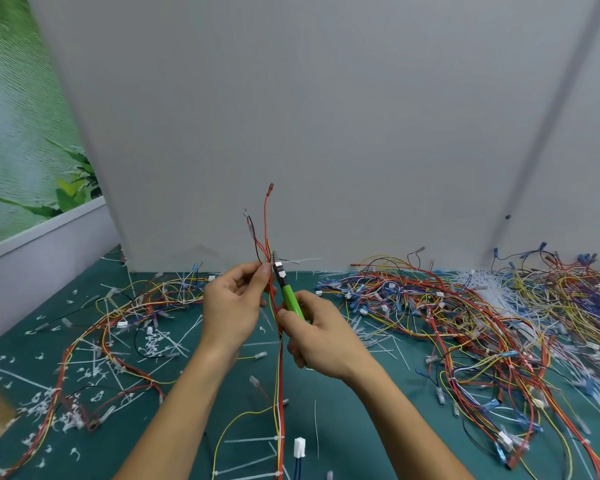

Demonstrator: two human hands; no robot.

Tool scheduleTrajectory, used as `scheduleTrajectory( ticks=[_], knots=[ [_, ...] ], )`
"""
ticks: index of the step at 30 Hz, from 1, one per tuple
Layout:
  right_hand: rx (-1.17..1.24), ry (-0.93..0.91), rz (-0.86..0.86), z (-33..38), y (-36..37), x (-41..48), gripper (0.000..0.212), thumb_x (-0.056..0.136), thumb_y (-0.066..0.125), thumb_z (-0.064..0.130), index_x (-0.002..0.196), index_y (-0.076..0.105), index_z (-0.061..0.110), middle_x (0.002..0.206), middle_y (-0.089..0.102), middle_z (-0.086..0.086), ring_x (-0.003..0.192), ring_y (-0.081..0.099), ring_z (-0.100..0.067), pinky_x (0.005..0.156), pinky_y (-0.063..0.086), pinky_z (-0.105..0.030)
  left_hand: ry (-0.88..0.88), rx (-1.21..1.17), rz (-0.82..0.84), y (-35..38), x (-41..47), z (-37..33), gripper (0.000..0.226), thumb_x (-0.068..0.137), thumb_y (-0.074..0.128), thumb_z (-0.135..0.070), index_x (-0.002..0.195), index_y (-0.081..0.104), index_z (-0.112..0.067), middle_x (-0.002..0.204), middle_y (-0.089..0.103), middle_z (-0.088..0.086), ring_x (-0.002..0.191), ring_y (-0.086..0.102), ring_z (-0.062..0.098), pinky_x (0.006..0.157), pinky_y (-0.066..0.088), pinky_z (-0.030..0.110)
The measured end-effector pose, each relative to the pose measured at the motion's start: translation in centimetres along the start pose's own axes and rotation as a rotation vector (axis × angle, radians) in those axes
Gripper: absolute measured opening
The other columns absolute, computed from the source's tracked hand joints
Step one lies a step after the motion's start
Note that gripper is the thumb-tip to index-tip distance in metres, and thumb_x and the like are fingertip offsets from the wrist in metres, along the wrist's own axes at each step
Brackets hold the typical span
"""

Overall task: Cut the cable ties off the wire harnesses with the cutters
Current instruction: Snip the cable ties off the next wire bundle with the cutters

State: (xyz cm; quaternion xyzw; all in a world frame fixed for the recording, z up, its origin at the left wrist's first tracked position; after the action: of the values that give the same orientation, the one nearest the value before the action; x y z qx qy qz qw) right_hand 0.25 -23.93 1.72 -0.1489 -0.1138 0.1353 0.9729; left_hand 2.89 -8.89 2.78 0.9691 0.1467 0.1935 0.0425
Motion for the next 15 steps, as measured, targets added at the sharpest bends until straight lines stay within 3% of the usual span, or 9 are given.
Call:
scheduleTrajectory(
  ticks=[4,8,15],
  knots=[
    [0.027,0.017,0.017,0.02,0.23,-0.03,0.014,0.099,0.055,0.021,0.102,0.058,0.008,0.072,0.055,-0.004,0.053,0.055,-0.02,0.048,0.049,-0.033,-0.05,-0.037,0.044,0.18,0.14,0.38,0.009,0.096,0.067,-0.019,0.099,0.075,-0.017,0.087,0.078,0.002,0.077,0.069,0.016,0.067,0.059,0.025],
    [0.023,0.028,0.025,-0.05,0.35,0.03,0.017,0.097,0.054,0.024,0.102,0.057,0.008,0.073,0.056,-0.007,0.052,0.057,-0.022,0.05,0.05,-0.036,-0.029,-0.052,0.014,0.32,0.0,0.48,0.008,0.096,0.067,-0.017,0.097,0.074,-0.021,0.084,0.078,-0.005,0.076,0.071,0.007,0.07,0.057,0.02],
    [0.022,0.05,0.028,-0.12,0.59,-0.02,0.018,0.097,0.053,0.025,0.101,0.056,0.008,0.074,0.057,-0.009,0.053,0.06,-0.022,0.05,0.052,-0.036,0.076,0.023,-0.023,0.25,-0.31,-0.01,0.006,0.094,0.069,-0.024,0.095,0.071,-0.029,0.089,0.077,-0.011,0.084,0.074,0.007,0.071,0.055,0.014]
  ],
)
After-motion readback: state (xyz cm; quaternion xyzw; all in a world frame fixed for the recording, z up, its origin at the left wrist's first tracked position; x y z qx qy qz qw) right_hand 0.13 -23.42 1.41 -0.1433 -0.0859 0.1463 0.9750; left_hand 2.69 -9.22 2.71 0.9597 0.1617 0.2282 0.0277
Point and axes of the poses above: each hand's wrist, its own x-axis towards the middle knuckle, its own y-axis out of the palm, z = x × y, the point moved 6 cm from there along x, towards the middle knuckle
